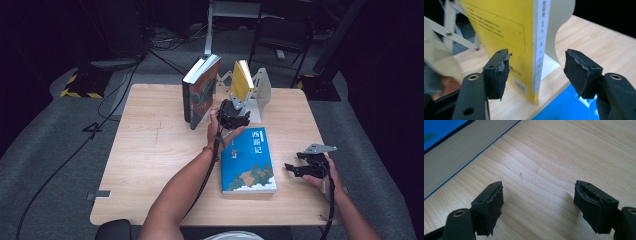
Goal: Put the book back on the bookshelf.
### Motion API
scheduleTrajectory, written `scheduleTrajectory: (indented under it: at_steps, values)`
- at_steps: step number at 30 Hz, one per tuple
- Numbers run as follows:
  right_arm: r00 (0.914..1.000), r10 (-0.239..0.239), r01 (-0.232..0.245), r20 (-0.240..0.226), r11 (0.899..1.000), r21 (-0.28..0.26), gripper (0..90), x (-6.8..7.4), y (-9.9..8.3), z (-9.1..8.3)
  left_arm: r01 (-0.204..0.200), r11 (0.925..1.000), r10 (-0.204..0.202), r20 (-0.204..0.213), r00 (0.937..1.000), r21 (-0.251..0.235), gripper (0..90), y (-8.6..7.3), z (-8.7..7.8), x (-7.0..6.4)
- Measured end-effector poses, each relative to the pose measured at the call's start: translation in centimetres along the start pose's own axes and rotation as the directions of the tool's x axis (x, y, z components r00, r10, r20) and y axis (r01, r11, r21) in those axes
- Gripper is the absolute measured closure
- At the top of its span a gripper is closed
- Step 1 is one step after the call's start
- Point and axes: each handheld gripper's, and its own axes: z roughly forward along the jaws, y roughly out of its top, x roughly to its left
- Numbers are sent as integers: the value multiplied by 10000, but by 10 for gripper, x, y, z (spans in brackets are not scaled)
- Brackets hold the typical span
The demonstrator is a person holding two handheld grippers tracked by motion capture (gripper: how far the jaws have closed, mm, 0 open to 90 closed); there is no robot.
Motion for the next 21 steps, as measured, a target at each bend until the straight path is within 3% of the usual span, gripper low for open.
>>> scheduleTrajectory:
  at_steps: [2, 4, 5, 6, 8, 12, 15, 18, 21]
  values:
    - [10000, 8, -8, 15, 10000, 13, 242, 0, 0, 0, -366, 9991, 366, 18, 9993, 197, 338, -4, -14, 4]
    - [10000, 16, -16, -4, 10000, 37, 242, 1, 0, 0, -430, 9988, 427, 110, 9990, 237, 309, -6, -20, 6]
    - [10000, 13, -13, -5, 10000, 40, 242, 1, 0, 0, -772, 9962, 768, 128, 9970, 405, 302, -11, -32, 8]
    - [10000, 13, -13, -5, 10000, 40, 242, 1, 0, 0, -772, 9962, 768, 128, 9970, 405, 290, -11, -32, 8]
    - [10000, 5, -5, -7, 10000, 58, 242, 1, 1, 0, -1200, 9913, 1190, 204, 9927, 536, 277, -21, -50, 11]
    - [10000, 9, -9, -4, 10000, 71, 242, 1, 1, 0, -1423, 9874, 1389, 516, 9890, 689, 269, -38, -67, 12]
    - [10000, -17, 17, 1, 9999, 127, 242, 2, 1, -1, -1828, 9777, 1749, 817, 9812, 1032, 261, -59, -84, 11]
    - [10000, -63, 64, -50, 9998, 186, 239, 2, 2, -1, -1951, 9700, 1763, 1328, 9753, 1449, 245, -74, -93, 9]
    - [9999, -133, 135, -88, 9996, 255, 246, 5, 3, -2, -2353, 9559, 2020, 1881, 9612, 1758, 240, -93, -103, 6]
